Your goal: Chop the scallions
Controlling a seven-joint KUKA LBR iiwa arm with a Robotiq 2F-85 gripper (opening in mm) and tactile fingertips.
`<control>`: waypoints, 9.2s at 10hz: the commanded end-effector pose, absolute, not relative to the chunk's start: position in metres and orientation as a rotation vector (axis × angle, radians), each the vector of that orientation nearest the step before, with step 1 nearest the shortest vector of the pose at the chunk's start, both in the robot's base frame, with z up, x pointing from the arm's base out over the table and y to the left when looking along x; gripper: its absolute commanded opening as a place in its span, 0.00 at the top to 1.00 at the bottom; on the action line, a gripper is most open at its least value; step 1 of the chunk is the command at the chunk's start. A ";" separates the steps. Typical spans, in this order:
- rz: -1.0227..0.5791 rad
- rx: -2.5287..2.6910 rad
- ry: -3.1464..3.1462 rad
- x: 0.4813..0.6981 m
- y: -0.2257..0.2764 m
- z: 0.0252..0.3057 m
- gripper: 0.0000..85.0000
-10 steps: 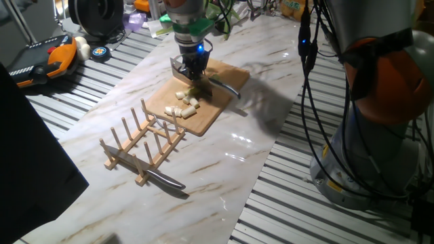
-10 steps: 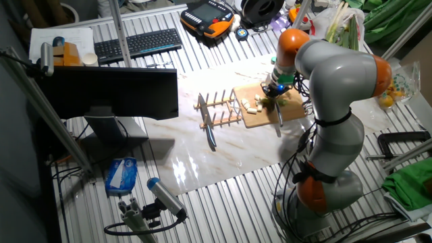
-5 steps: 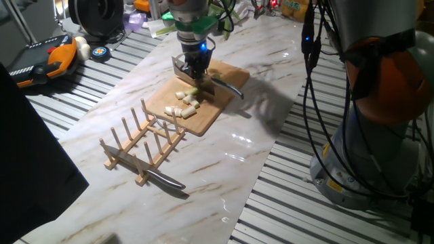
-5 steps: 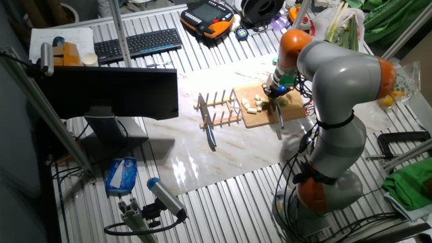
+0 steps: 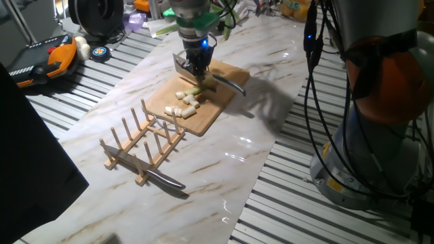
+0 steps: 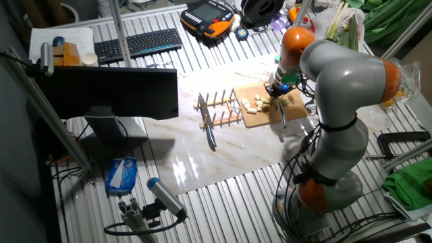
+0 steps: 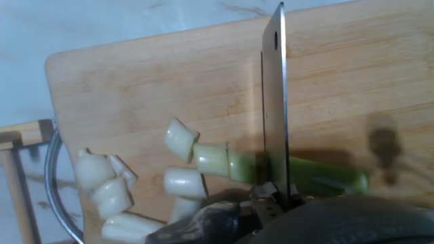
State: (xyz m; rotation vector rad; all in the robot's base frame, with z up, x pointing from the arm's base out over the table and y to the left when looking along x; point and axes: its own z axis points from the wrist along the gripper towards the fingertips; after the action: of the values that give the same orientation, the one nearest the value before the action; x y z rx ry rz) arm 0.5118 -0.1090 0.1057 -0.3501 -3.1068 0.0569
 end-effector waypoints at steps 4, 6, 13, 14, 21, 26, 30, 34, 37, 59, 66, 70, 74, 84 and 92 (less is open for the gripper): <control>0.087 -0.347 -3.105 0.510 -0.119 0.110 0.99; 0.092 -0.352 -3.104 0.508 -0.124 0.107 0.99; 0.084 -0.364 -3.109 0.514 -0.131 0.081 0.99; 0.086 -0.364 -3.112 0.514 -0.131 0.077 0.99; 0.062 -0.367 -3.097 0.518 -0.138 0.060 0.99; 0.061 -0.358 -3.104 0.515 -0.134 0.071 0.99; 0.040 -0.365 -3.100 0.520 -0.118 0.068 0.99; 0.051 -0.364 -3.092 0.523 -0.108 0.087 0.99; 0.067 -0.368 -3.080 0.509 -0.120 0.107 0.99; 0.073 -0.386 -3.088 0.505 -0.156 0.069 0.99; 0.053 -0.383 -3.108 0.499 -0.155 0.056 0.99; 0.053 -0.381 -3.109 0.497 -0.155 0.065 0.99; 0.051 -0.383 -3.105 0.499 -0.150 0.069 0.99; 0.008 -0.399 -3.123 0.506 -0.139 0.066 0.77; 0.040 -0.393 -3.110 0.520 -0.138 0.088 0.99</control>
State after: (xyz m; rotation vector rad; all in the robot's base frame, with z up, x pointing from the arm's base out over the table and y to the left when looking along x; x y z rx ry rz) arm 0.5203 -0.1380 0.0885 -0.3919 -3.1117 0.0403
